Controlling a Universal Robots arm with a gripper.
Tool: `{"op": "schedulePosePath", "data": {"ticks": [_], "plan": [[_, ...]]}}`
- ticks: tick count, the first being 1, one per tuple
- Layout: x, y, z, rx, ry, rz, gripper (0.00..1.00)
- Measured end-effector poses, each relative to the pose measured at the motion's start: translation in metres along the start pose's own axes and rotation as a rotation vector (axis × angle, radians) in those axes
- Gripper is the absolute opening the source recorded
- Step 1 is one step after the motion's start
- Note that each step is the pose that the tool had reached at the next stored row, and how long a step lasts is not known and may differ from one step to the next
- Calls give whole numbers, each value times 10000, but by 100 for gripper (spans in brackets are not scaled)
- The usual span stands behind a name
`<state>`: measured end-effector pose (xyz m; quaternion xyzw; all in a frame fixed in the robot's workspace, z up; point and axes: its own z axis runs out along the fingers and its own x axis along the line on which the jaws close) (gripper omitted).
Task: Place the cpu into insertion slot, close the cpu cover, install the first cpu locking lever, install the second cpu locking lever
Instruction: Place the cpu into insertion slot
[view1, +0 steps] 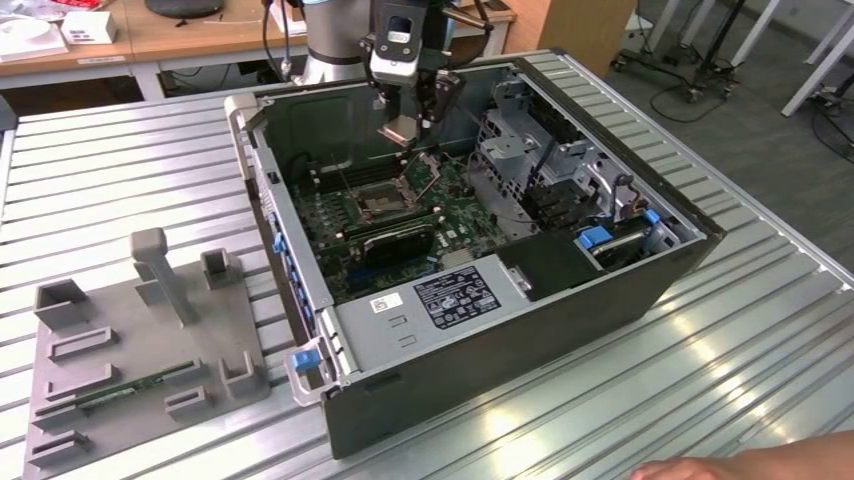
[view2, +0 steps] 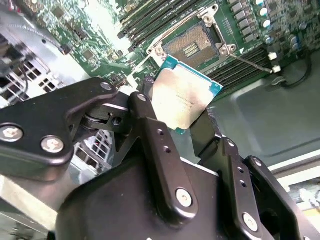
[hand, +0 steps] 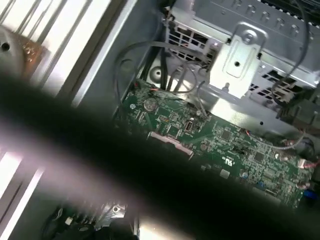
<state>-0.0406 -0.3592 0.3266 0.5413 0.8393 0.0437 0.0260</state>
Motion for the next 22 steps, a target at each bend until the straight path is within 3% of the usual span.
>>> {"op": "schedulePosePath", "data": {"ticks": [15, 22], "plan": [[0, 0, 1, -1, -8, 86, 54], [0, 0, 3, -2, -40, 403, 54]]}}
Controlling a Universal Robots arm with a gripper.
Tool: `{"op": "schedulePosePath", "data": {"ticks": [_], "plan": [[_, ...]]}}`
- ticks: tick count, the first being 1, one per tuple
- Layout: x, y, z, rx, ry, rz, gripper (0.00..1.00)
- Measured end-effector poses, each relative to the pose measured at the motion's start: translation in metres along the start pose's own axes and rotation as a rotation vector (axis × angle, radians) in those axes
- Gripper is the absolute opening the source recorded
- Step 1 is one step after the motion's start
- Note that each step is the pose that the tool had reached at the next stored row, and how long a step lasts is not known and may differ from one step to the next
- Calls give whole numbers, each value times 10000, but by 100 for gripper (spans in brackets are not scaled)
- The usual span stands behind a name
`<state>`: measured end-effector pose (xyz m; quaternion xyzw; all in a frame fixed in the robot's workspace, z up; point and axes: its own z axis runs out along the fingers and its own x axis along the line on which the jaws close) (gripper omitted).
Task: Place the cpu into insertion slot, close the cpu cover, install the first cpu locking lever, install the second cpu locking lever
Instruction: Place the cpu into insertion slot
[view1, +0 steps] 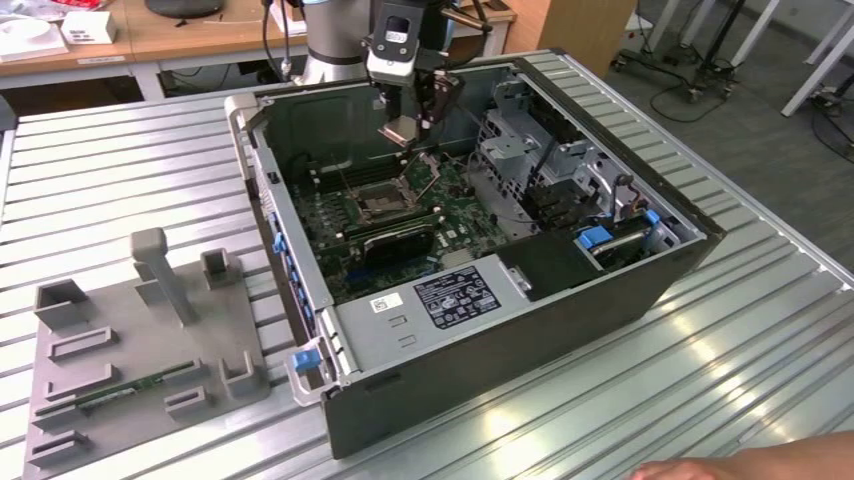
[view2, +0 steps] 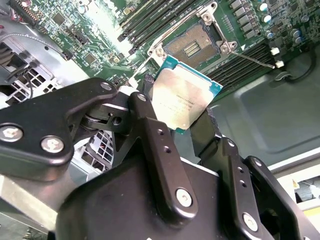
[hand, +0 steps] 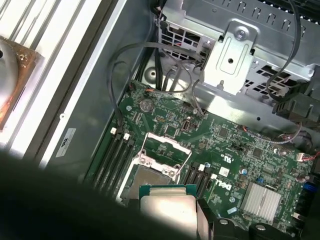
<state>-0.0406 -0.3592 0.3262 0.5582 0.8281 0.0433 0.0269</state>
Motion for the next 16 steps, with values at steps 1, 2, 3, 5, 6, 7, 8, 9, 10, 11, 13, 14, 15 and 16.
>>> {"op": "schedulePosePath", "data": {"ticks": [1, 2, 3, 5, 6, 7, 8, 9, 10, 11, 13, 14, 15, 16], "plan": [[0, 0, 0, 0, -2, 27, 54], [0, 0, 0, 0, -3, 31, 54], [0, 0, 0, 0, -4, 32, 54], [0, 0, 0, 0, -3, 33, 54], [0, 0, 0, -1, -4, 37, 54], [0, 0, 1, -1, -7, 72, 54], [0, 0, 2, -2, -16, 162, 54], [1, 0, 3, -3, -31, 313, 54], [0, 0, 3, -2, -49, 473, 54], [0, 0, 5, -3, -66, 645, 54], [0, -1, 7, -4, -102, 994, 54], [0, -1, 8, -5, -120, 1173, 54], [0, -1, 10, -6, -139, 1360, 54], [0, -1, 11, -7, -157, 1539, 54]]}}
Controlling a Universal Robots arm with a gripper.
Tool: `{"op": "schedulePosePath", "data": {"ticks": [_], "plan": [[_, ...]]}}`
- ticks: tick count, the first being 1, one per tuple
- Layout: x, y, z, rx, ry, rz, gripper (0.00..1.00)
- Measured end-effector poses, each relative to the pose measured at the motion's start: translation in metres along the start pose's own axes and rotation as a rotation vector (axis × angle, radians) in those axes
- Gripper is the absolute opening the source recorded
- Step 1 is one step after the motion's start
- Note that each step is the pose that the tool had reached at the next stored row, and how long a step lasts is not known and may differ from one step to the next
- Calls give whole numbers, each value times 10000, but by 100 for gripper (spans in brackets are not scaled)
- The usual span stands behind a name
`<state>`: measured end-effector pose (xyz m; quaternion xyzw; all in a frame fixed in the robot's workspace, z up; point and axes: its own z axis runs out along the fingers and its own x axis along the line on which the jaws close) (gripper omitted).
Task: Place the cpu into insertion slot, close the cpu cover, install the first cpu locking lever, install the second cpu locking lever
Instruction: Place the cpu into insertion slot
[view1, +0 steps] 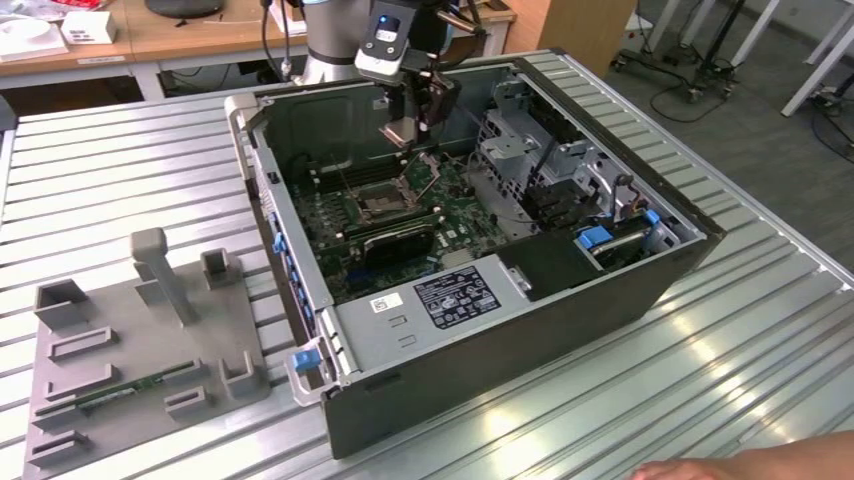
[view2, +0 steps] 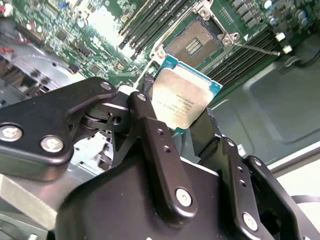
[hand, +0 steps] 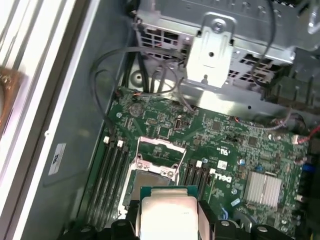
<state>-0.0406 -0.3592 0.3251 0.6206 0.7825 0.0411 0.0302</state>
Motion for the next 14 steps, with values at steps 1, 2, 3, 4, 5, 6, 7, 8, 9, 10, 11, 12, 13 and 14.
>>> {"op": "schedulePosePath", "data": {"ticks": [1, 2, 3, 4, 5, 6, 7, 8, 9, 10, 11, 12, 13, 14], "plan": [[0, 0, 1, 0, -18, 178, 54], [0, 0, 2, 0, -37, 357, 54], [0, 0, 4, -1, -55, 535, 54], [0, -1, 5, -2, -73, 715, 54], [0, -1, 7, -3, -91, 894, 54], [0, -1, 8, -4, -112, 1089, 54], [0, -1, 10, -4, -130, 1268, 54], [0, -1, 11, -5, -149, 1446, 54], [0, -1, 13, -5, -167, 1626, 54], [0, -1, 14, -6, -185, 1802, 54], [0, -2, 16, -7, -203, 1981, 54], [0, -2, 18, -7, -221, 2158, 54], [0, -2, 19, -8, -239, 2334, 54], [0, -2, 21, -9, -258, 2522, 54]]}}
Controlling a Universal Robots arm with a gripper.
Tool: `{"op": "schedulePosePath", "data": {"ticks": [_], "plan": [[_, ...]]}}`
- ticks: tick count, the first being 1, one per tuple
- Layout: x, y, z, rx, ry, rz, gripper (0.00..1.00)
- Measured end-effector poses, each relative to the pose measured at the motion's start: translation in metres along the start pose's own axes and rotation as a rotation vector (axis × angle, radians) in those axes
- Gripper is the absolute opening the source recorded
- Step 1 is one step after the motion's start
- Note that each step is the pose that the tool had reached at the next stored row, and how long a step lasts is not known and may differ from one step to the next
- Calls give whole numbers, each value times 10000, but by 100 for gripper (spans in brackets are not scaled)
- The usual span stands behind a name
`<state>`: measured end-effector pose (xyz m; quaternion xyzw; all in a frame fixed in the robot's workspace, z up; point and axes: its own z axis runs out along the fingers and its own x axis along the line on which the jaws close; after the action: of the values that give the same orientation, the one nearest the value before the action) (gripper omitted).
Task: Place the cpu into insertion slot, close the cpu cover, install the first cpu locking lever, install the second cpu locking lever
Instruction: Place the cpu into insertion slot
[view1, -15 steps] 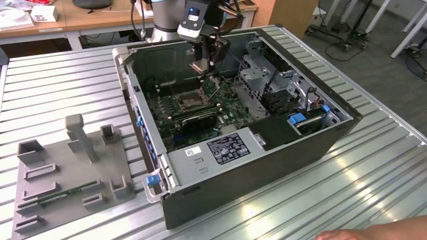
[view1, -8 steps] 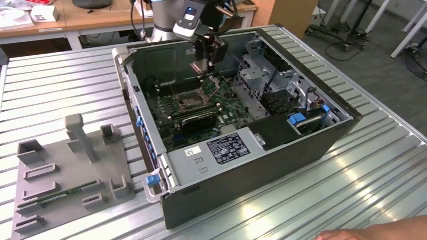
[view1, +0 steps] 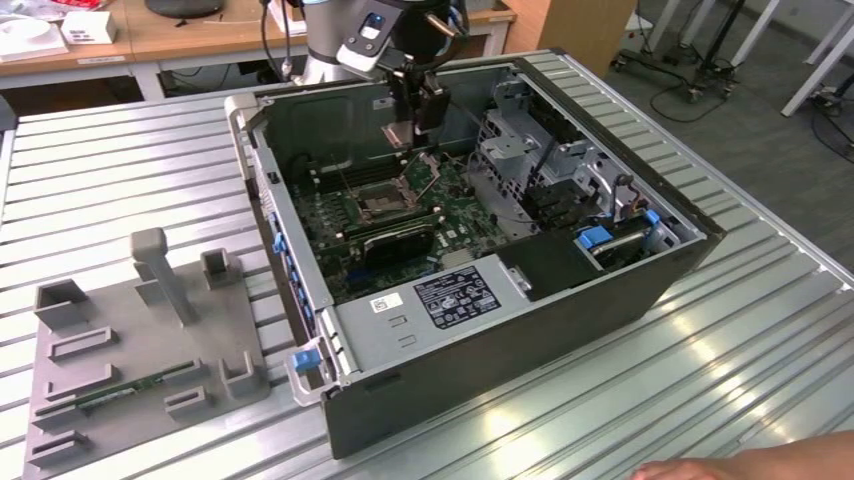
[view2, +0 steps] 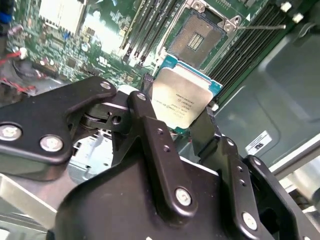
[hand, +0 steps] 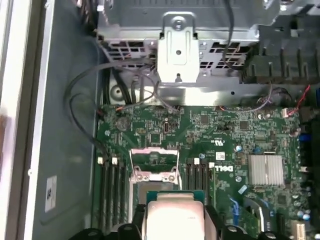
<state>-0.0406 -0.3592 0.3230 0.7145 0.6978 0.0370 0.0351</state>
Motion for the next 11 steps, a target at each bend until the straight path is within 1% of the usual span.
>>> {"op": "schedulePosePath", "data": {"ticks": [5, 6, 11], "plan": [[0, -1, 8, -3, -90, 878, 54], [0, -1, 8, -3, -104, 1005, 54], [0, -1, 8, -4, -106, 1028, 54]]}}
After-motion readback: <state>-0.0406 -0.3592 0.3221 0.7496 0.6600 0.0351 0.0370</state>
